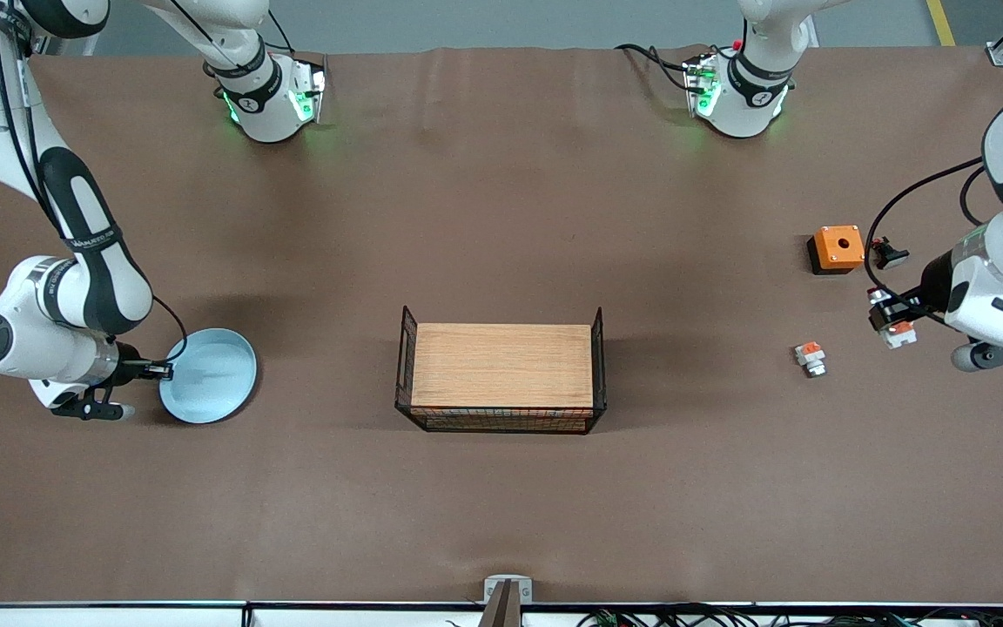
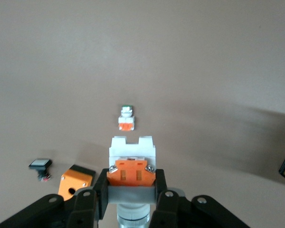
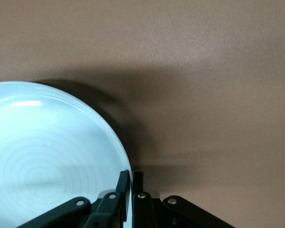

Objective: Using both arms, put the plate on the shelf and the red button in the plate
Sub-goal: 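Lift the plate with the right gripper and carry it over the tray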

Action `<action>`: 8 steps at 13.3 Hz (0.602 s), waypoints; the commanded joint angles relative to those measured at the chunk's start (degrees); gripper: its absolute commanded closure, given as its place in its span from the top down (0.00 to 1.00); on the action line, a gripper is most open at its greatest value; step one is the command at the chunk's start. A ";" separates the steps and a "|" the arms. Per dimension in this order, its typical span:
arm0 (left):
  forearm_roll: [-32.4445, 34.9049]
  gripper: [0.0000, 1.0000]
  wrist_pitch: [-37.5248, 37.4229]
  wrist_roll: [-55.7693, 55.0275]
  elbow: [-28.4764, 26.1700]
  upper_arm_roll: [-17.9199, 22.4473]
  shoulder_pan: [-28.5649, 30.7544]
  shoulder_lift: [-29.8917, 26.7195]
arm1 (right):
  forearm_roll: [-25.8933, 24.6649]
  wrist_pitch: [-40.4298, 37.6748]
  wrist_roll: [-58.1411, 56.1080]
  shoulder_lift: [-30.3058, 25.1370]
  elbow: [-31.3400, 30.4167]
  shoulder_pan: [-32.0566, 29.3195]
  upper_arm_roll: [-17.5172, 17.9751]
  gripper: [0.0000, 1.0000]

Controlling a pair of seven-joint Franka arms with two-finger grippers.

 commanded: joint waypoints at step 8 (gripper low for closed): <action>-2.46 0.00 -5.42 -0.16 -0.37 0.31 5.42 -5.00 | 0.47 -26.20 1.37 -13.24 9.42 5.31 0.95 0.01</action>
